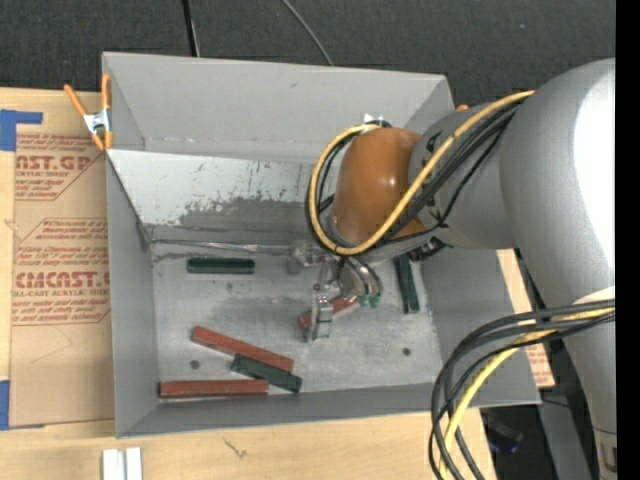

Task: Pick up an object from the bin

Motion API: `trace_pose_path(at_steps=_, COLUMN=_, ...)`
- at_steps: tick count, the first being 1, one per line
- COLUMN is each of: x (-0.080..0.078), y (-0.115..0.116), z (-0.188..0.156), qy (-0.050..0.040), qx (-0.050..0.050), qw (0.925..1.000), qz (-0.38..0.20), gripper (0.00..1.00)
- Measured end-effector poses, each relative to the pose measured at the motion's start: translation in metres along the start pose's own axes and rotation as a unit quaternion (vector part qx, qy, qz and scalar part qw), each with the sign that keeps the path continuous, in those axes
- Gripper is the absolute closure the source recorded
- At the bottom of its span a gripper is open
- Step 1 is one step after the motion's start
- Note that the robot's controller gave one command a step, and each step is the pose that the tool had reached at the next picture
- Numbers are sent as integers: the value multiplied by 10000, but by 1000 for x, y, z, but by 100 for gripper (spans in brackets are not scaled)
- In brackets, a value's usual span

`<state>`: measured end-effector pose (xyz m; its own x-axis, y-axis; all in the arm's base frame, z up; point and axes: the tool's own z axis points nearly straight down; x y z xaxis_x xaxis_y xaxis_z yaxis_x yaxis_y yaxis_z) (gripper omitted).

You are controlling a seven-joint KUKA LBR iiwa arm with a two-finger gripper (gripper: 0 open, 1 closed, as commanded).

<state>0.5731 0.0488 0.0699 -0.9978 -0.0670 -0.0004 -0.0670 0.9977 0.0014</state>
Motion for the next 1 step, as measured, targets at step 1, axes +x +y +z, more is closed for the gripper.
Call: trace_pose_path(at_steps=1, x=0, y=0, z=0, qy=0, qx=0, qw=10000, qz=1, gripper=0)
